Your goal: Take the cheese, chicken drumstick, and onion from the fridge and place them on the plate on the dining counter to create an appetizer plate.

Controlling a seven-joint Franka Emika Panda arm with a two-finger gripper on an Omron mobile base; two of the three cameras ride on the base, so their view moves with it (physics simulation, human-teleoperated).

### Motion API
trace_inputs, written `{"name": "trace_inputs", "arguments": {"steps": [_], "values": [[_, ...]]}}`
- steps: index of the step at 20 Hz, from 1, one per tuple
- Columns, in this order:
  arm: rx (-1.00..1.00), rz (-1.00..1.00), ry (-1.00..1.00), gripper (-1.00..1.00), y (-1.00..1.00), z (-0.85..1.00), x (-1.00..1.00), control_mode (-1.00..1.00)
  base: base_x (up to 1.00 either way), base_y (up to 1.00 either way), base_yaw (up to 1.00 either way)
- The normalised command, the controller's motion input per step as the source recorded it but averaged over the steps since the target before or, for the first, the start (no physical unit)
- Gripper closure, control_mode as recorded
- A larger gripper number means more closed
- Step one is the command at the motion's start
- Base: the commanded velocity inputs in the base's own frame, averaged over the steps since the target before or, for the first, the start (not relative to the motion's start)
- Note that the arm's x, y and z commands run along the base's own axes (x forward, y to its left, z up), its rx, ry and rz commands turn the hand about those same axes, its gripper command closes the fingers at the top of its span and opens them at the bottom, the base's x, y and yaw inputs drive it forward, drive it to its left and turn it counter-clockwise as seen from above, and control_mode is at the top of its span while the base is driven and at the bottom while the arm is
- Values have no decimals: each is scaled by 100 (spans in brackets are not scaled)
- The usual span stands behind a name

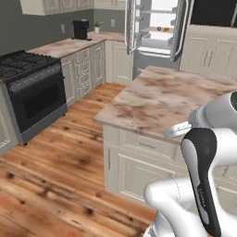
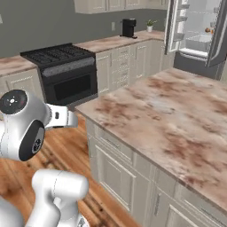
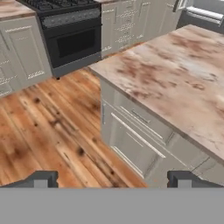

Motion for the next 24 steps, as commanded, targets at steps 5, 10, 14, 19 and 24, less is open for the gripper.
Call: {"name": "trace_inputs", "arguments": {"steps": [5,10,14,19,24], "values": [[0,0,0,-100,0,0,0,100,54,100,-4],[0,0,0,-100,0,0,0,100,60,100,-9],[0,0,0,-100,0,0,0,100,46,100,-27],[0,0,0,-100,0,0,0,100,38,100,-52],[0,0,0,-100,0,0,0,100,35,100,-56]]}}
